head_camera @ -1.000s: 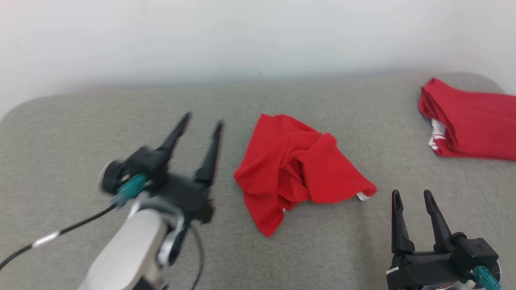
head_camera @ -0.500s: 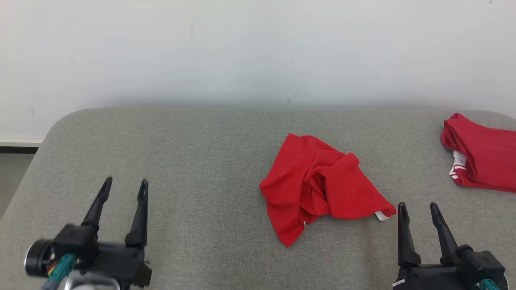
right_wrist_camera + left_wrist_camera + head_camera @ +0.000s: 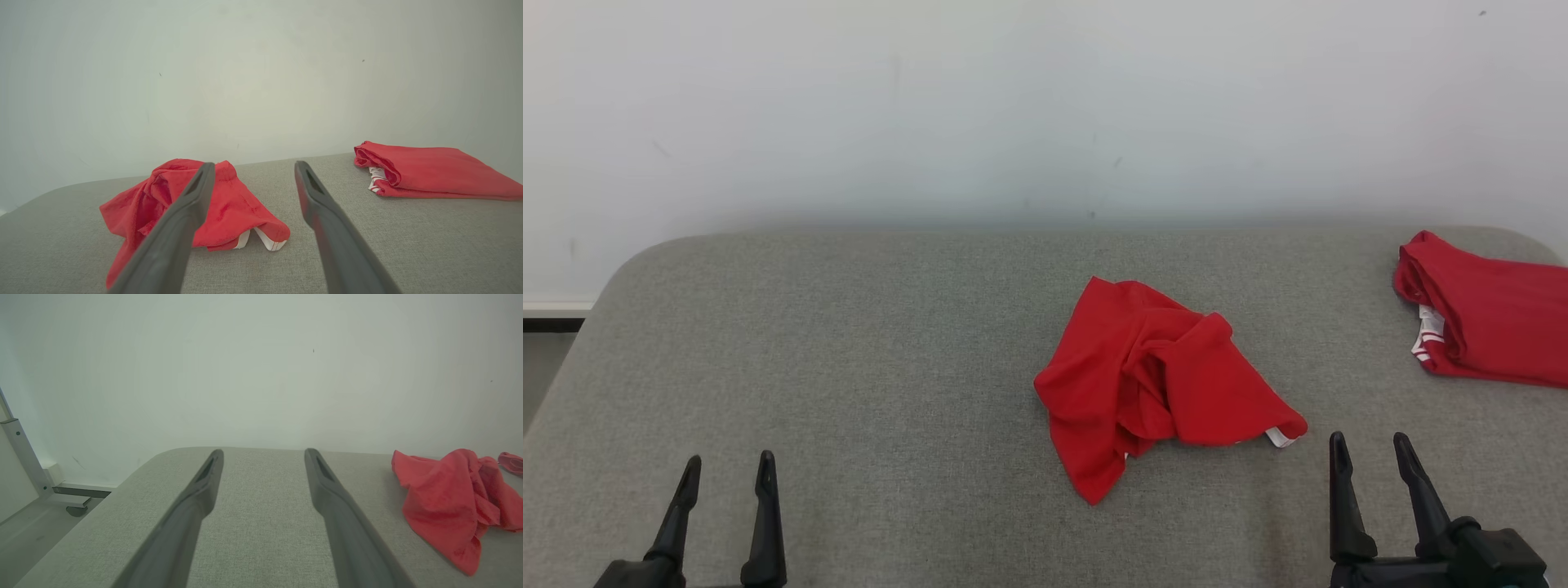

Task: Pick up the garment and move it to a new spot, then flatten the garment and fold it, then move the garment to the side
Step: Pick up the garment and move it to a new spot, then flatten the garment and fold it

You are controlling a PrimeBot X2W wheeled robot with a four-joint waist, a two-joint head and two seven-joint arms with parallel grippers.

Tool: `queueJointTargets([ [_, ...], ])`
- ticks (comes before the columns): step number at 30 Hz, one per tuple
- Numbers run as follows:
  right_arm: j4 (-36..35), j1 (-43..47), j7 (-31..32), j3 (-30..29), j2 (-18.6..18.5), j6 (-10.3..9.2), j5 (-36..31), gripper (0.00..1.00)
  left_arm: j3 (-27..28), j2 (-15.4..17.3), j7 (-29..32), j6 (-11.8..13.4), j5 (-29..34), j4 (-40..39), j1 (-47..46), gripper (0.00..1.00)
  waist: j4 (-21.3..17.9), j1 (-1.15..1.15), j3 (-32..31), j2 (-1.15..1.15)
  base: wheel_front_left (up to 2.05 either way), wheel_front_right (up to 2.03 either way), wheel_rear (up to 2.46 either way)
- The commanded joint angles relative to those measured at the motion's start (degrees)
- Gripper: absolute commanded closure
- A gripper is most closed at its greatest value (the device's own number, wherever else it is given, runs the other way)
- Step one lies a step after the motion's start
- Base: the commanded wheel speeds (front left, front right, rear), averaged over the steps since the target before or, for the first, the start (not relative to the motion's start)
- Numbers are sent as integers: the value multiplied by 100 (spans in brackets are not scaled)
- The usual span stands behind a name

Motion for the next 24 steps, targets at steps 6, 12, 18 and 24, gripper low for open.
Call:
queueJointTargets([
  [6,-47,151,4,25,17,-16,44,0,235,-212,-17,-197,172,47,255,0,-51,1,-5,0,0,0,0],
  [12,-43,173,14,42,17,-16,77,0,302,-333,-18,-396,248,129,273,0,-89,1,-5,0,0,0,0],
  [18,-14,179,16,30,17,-16,92,0,389,-453,-18,-587,348,270,313,0,-112,1,2,0,0,0,0],
  [24,22,184,10,18,17,-16,95,0,491,-569,-18,-695,488,387,326,0,-107,1,-2,0,0,0,0],
])
